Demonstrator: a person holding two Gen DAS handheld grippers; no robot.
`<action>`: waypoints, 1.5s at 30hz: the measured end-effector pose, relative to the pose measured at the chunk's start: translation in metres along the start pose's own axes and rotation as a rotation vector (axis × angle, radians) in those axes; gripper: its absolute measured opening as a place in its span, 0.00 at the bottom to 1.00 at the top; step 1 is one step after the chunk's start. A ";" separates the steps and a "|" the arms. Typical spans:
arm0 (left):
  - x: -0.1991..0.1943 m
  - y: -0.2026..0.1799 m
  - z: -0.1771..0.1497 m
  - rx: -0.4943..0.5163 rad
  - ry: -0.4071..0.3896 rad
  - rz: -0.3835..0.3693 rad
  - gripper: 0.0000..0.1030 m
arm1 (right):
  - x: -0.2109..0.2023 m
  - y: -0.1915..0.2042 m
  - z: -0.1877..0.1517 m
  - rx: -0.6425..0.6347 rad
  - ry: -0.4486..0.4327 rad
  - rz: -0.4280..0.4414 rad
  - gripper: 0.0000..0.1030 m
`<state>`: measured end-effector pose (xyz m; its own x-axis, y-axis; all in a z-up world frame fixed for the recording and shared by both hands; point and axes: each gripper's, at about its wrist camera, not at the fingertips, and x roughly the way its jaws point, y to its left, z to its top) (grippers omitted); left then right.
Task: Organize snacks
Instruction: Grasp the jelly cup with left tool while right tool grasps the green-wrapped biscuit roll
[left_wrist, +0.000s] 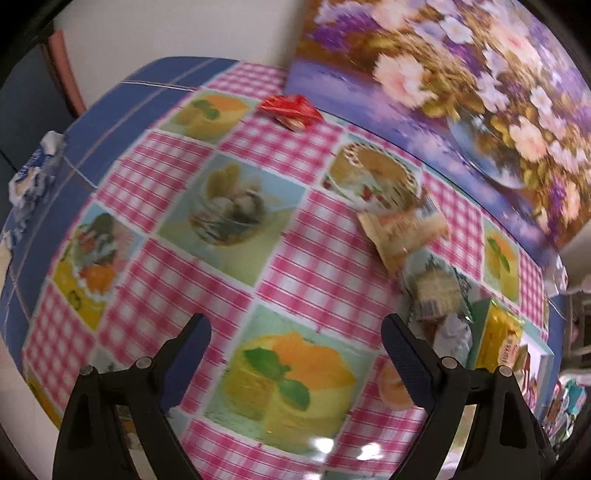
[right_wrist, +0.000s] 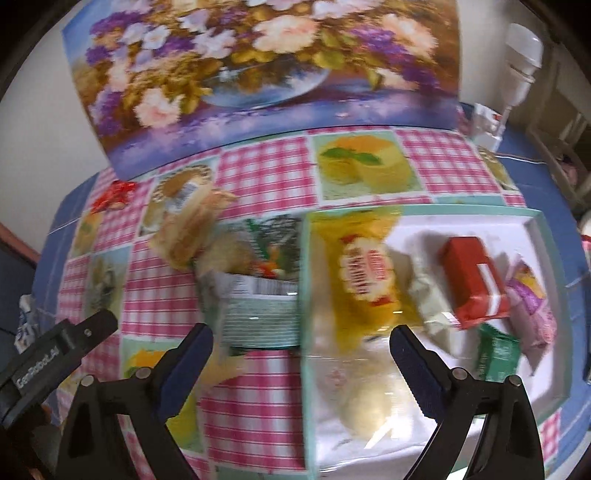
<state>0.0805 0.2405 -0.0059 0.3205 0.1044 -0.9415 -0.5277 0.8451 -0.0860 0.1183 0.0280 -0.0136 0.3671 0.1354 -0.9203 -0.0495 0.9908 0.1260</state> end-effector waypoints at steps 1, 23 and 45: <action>0.002 -0.004 -0.001 0.004 0.011 -0.015 0.91 | 0.000 -0.003 0.001 0.005 -0.001 -0.009 0.95; 0.038 -0.103 -0.050 0.393 0.141 -0.040 0.91 | -0.005 -0.063 0.008 0.199 0.017 -0.012 0.95; 0.052 -0.053 -0.026 0.237 0.157 -0.088 0.45 | 0.001 -0.033 0.010 0.088 -0.008 0.018 0.95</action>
<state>0.1043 0.1871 -0.0586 0.2209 -0.0413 -0.9744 -0.2987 0.9482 -0.1079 0.1292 -0.0047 -0.0148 0.3744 0.1530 -0.9145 0.0253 0.9842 0.1750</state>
